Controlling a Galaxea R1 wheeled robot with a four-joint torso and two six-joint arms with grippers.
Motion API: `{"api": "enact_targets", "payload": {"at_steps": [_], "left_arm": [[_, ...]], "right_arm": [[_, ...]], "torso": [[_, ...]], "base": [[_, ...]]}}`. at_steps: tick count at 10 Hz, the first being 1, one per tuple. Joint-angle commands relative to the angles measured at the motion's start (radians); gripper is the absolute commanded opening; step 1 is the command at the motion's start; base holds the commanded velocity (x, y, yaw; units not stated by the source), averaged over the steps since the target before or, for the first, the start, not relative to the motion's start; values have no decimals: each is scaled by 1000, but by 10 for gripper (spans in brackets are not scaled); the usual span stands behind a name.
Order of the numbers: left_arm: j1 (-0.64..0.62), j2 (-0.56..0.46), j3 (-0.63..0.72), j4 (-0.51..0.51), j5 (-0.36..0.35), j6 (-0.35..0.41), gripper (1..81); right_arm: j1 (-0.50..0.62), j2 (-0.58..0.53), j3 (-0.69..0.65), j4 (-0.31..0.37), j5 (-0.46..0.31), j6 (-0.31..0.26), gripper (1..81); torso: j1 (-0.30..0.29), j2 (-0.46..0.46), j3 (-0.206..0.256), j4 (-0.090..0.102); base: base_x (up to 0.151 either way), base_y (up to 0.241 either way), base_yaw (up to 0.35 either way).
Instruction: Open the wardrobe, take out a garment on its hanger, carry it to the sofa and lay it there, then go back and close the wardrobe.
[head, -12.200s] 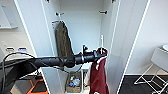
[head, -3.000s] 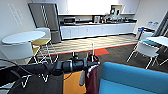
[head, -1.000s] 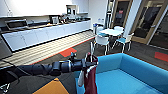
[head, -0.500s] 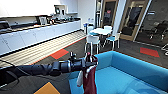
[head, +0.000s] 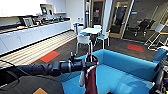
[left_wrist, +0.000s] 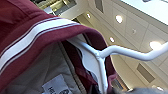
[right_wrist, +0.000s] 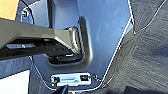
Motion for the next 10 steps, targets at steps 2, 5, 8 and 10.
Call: {"api": "enact_targets", "payload": {"at_steps": [2,5,8,10], "left_arm": [[-179,-8,49,28,-77,15,10],[-180,-8,49,28,-74,15,10],[-183,-8,49,26,-58,13,10],[-183,-6,48,26,-54,13,10]], "right_arm": [[11,-8,-3,-10,-62,-1,811],[13,0,-6,-11,-64,-2,811],[13,0,-9,-11,-64,-2,811],[14,3,-11,-11,-64,-2,811]], "torso": [[0,0,0,0],[0,0,0,0],[0,0,0,0],[0,0,0,0]], "base": [[0,0,-280],[0,0,-282],[0,0,-275],[0,0,-253]]}}
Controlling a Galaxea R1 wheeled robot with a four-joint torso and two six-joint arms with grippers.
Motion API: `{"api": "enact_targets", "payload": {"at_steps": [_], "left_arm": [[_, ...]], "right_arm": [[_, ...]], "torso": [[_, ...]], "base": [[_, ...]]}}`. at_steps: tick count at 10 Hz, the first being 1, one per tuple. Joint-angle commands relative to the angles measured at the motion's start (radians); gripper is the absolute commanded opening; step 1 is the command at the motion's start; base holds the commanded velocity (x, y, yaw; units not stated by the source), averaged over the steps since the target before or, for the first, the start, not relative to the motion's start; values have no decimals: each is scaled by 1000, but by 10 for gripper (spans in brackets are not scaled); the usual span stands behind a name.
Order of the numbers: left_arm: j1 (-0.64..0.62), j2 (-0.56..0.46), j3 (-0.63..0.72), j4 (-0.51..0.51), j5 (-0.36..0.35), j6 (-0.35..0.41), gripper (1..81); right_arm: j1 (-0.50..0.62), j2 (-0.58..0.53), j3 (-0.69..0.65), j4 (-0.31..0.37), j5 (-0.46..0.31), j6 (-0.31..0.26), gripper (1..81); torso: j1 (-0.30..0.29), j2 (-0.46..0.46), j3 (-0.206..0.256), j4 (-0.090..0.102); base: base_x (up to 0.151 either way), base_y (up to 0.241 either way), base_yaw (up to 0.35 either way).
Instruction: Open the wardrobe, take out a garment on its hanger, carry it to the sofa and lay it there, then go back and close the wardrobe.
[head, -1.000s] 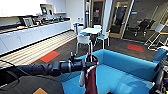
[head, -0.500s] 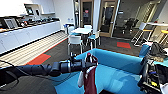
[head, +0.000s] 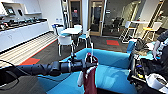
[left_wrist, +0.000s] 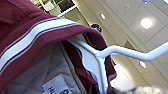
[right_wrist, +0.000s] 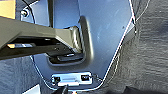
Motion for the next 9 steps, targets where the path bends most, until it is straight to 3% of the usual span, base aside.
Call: {"api": "enact_targets", "payload": {"at_steps": [1,9], "left_arm": [[-178,0,35,26,-89,14,10],[-175,-12,48,40,-91,12,10]], "right_arm": [[13,-9,0,-12,-63,-2,811],[16,-1,-3,-12,-63,-4,811]], "torso": [[0,0,0,0],[0,0,0,0]], "base": [[0,0,-202],[0,0,-16]]}}
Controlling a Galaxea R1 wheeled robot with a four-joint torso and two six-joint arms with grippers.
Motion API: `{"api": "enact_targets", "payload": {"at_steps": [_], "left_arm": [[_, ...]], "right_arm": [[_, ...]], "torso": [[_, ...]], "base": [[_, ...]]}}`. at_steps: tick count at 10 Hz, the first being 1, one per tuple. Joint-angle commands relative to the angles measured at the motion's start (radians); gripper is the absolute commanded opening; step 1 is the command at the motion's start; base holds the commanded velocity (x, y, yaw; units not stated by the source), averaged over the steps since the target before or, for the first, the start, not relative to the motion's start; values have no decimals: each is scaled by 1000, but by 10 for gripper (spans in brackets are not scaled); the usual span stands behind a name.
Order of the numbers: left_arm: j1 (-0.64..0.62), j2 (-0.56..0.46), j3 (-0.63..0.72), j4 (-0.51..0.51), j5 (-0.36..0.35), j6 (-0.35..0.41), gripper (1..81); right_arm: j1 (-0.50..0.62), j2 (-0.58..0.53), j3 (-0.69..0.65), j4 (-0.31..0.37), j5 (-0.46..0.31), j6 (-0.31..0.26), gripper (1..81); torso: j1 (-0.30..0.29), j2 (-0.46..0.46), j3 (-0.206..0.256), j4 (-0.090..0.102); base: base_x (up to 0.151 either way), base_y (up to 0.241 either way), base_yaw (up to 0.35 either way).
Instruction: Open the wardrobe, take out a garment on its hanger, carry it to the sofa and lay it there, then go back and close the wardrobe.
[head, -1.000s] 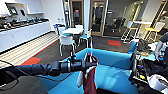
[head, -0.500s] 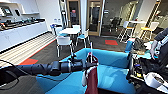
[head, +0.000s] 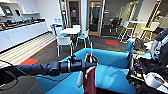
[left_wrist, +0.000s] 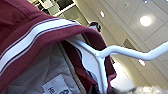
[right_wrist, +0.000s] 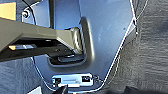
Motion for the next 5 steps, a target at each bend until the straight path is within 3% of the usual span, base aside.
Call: {"api": "enact_targets", "payload": {"at_steps": [1,4,5], "left_arm": [[-170,-4,40,36,-94,16,10],[-170,-2,40,36,-97,16,10],[-170,-2,44,36,-97,16,10]], "right_arm": [[14,-5,1,-10,-64,-3,811],[14,-5,-1,-10,-64,-3,811],[14,-5,-2,-10,-64,-3,811]], "torso": [[0,0,0,0],[0,0,0,0],[0,0,0,0]], "base": [[0,0,0],[0,0,0],[74,0,0]]}}
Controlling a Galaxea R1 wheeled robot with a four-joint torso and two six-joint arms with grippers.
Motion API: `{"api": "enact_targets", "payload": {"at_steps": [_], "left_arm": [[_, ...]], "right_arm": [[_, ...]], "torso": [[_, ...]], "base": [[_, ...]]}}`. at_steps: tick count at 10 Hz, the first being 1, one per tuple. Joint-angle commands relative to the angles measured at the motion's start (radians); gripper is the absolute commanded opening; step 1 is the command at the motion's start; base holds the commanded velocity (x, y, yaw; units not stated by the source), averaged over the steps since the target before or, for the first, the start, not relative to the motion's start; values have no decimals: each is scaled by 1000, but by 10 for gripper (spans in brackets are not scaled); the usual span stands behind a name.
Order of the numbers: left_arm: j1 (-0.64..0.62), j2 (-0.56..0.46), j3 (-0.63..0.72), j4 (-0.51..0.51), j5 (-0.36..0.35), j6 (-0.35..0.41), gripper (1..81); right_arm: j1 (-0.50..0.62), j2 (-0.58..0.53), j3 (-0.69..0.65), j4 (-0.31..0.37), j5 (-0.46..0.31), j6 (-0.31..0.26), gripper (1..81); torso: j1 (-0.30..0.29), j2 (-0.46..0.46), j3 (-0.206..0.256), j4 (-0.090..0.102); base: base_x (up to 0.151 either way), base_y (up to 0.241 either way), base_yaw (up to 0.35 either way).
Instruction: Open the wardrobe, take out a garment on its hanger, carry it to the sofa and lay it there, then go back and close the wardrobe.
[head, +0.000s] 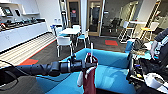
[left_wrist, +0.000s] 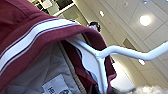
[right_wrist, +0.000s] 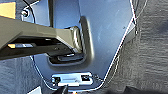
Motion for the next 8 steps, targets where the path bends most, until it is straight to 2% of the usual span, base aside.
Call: {"api": "enact_targets", "payload": {"at_steps": [1,6,8], "left_arm": [[-175,-2,42,33,-98,16,10],[-173,-1,43,33,-98,14,10],[-172,-2,43,33,-104,16,10]], "right_arm": [[20,-5,1,-10,-61,-3,811],[20,-3,1,-10,-61,-3,811],[21,-3,-1,-15,-62,-3,811]], "torso": [[1,0,0,0],[1,0,-1,0],[1,0,-1,0]], "base": [[78,0,0],[77,0,0],[32,0,0]]}}
